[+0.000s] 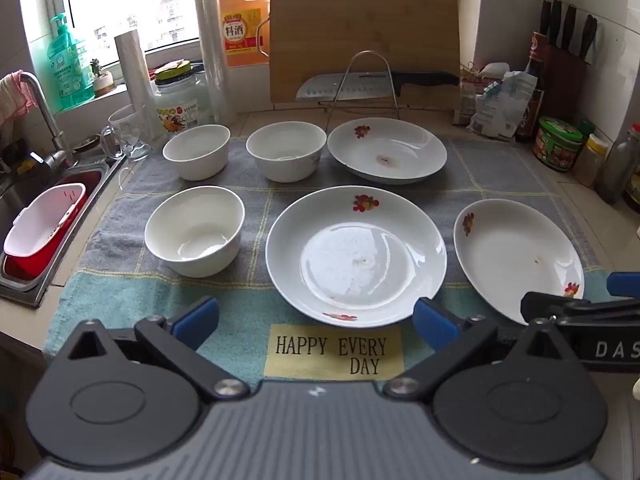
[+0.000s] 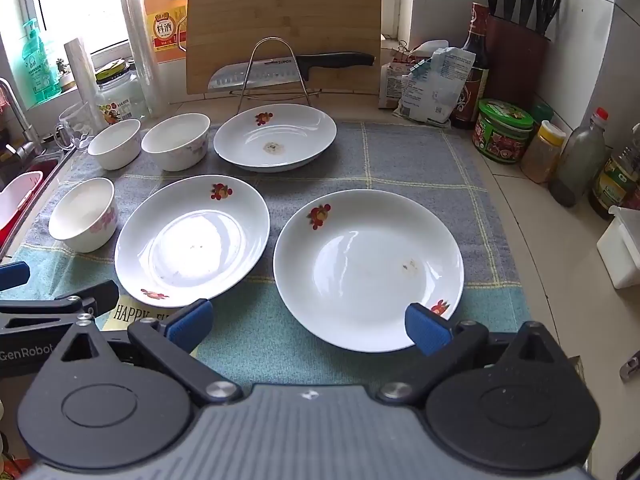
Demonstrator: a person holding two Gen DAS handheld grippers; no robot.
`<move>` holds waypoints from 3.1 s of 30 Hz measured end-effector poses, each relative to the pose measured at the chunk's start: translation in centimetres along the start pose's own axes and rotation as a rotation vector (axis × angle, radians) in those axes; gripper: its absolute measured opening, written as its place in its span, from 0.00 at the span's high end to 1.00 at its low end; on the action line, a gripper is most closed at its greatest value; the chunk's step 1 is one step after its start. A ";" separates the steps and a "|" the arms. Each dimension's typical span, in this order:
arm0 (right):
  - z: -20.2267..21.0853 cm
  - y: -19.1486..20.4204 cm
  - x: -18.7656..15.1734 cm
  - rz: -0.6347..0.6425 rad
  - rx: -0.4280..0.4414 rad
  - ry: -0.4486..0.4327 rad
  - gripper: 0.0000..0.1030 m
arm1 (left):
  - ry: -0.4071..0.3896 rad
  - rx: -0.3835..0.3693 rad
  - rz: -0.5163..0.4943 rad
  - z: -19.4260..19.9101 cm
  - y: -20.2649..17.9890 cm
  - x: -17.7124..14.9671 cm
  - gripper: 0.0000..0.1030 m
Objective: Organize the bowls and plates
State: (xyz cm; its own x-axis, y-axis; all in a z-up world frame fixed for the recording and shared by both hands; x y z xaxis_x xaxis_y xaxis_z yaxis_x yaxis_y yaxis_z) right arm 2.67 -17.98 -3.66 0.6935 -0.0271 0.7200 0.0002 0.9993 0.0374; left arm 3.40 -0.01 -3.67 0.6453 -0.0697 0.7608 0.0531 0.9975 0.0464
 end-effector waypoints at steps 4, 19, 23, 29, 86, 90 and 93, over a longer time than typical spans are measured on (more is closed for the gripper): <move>0.2 0.0 -0.1 0.000 0.001 0.001 0.00 | -0.001 0.003 -0.001 0.0 -0.1 0.1 0.01; 0.8 -0.3 -0.2 -0.009 0.005 0.004 0.00 | -0.008 -0.014 0.008 0.8 -0.1 0.2 0.01; 0.8 -0.4 -0.1 -0.009 0.005 0.003 0.00 | -0.008 -0.014 0.008 0.8 -0.1 0.1 0.01; 1.0 -0.4 -0.2 -0.012 0.001 0.004 0.00 | -0.007 -0.017 0.010 0.8 -0.2 0.2 0.01; 2.0 -0.8 0.1 0.009 0.014 -0.044 0.00 | -0.027 -0.031 0.026 1.8 -0.5 0.6 0.01; 2.3 -1.0 0.3 0.025 0.042 -0.082 0.00 | -0.042 -0.044 0.022 1.9 -0.9 0.7 0.01; 2.7 -1.3 0.5 0.038 0.061 -0.117 0.00 | -0.053 -0.041 0.017 2.0 -1.2 0.9 0.01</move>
State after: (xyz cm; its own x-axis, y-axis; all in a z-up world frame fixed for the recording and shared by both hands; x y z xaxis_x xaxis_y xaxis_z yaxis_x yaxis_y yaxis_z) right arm 1.11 -19.37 -1.48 0.6032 0.0047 0.7976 -0.0707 0.9964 0.0477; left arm 2.42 -1.22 -1.78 0.6048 -0.0514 0.7947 0.0742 0.9972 0.0081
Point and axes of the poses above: each gripper's, at about its wrist camera, not at the fingertips, and z roughly against the way its jaws point, y to its left, x to its top, the point moved 5 cm from there along -z, roughly the way its jaws point, and after that the axes turned 7 degrees about -y, right-handed, at the moved point
